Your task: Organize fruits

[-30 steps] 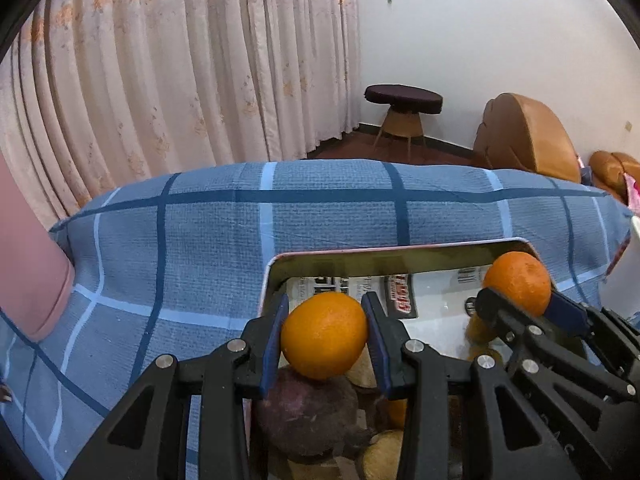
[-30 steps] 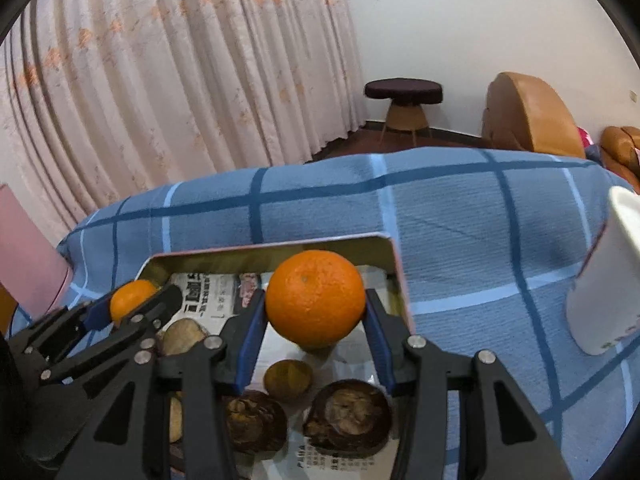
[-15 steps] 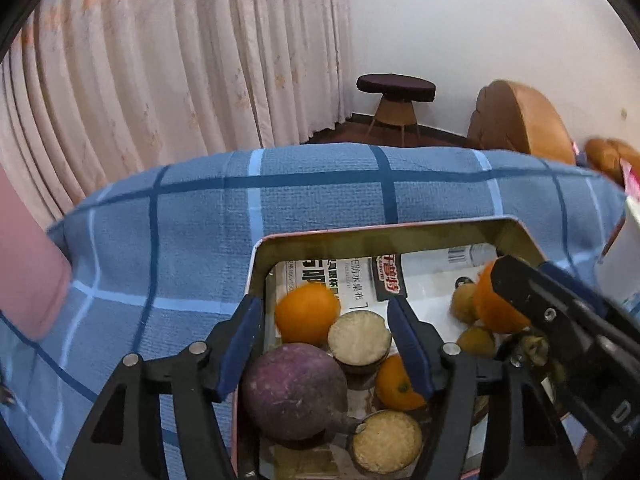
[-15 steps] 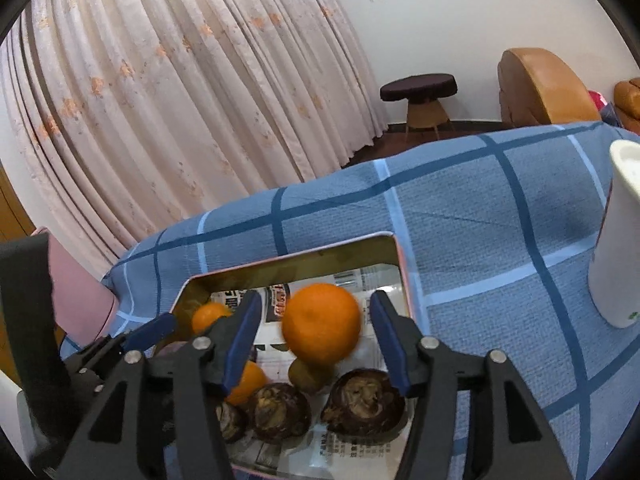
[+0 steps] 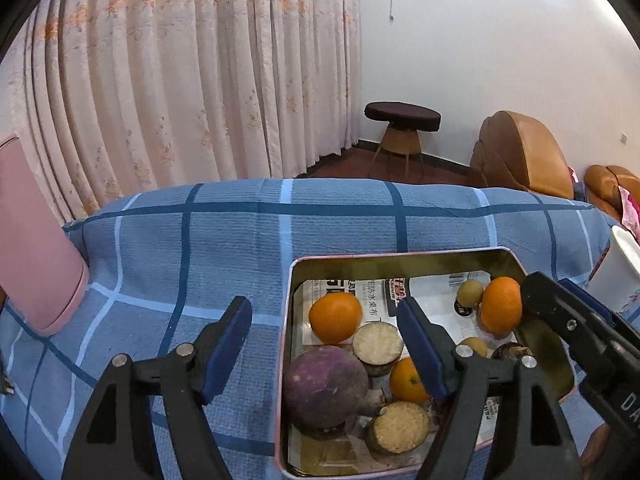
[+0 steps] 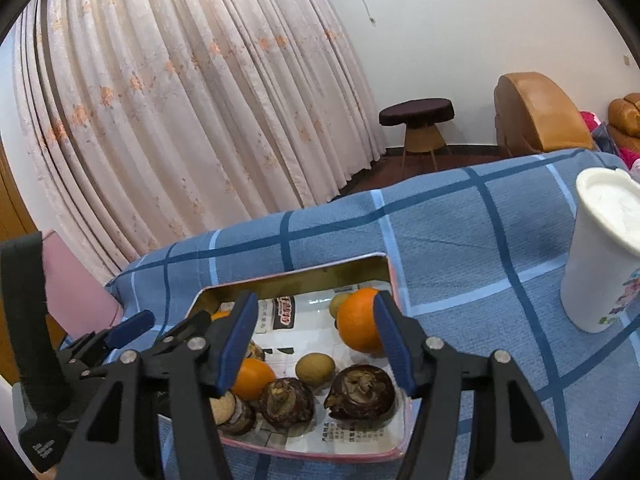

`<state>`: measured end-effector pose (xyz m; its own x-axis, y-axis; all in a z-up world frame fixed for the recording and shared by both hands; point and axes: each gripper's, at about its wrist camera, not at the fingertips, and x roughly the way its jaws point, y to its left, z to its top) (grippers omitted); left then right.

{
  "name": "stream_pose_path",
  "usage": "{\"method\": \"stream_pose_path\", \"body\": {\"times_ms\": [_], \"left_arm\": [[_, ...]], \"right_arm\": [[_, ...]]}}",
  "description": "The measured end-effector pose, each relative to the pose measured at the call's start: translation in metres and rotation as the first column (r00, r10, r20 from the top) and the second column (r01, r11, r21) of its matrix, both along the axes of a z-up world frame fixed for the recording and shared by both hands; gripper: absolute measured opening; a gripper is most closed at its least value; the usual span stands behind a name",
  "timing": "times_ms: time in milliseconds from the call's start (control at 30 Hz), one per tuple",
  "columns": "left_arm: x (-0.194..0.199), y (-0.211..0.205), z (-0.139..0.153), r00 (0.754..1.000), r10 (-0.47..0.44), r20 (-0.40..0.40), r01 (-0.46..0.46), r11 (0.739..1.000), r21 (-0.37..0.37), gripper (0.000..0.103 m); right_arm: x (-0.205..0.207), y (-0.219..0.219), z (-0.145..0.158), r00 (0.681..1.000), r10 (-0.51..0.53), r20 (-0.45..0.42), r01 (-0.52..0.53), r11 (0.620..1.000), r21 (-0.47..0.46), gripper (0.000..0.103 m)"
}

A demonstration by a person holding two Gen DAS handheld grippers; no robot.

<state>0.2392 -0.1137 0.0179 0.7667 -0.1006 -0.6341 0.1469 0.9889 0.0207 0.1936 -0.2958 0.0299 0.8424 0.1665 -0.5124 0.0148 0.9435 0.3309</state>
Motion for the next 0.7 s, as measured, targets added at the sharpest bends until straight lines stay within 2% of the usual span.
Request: {"method": "stream_pose_path", "body": {"times_ms": [167,333,367,400,467,600,700], "left_arm": [[-0.012,0.000,-0.004,0.998,0.036,0.051,-0.038,0.999,0.038,0.076],[-0.025,0.010,-0.004,0.991,0.064,0.114,-0.068,0.997,0.033,0.076],[-0.028,0.011,-0.005,0.990,0.070,0.124,-0.074,0.997,0.034,0.076],[-0.030,0.013,-0.005,0.989,0.072,0.129,-0.077,0.996,0.034,0.076],[-0.036,0.015,-0.006,0.987,0.072,0.140,-0.078,0.996,0.032,0.076],[-0.048,0.016,-0.008,0.984,0.070,0.161,-0.074,0.997,0.023,0.076],[-0.059,0.016,-0.008,0.979,0.069,0.194,-0.077,0.996,0.035,0.076]], "right_arm": [[-0.005,0.009,-0.006,0.999,-0.035,0.003,0.035,0.997,-0.069,0.064],[-0.019,0.012,-0.008,0.995,-0.087,0.056,0.093,0.988,-0.126,0.065],[-0.022,0.012,-0.008,0.994,-0.087,0.072,0.096,0.987,-0.127,0.069],[-0.027,0.012,-0.008,0.992,-0.087,0.096,0.098,0.987,-0.126,0.079],[-0.036,0.013,-0.006,0.985,-0.109,0.135,0.128,0.982,-0.142,0.086],[-0.052,0.020,0.000,0.970,-0.140,0.201,0.179,0.965,-0.191,0.093],[-0.065,0.026,0.003,0.958,-0.162,0.235,0.216,0.949,-0.229,0.094]]}}
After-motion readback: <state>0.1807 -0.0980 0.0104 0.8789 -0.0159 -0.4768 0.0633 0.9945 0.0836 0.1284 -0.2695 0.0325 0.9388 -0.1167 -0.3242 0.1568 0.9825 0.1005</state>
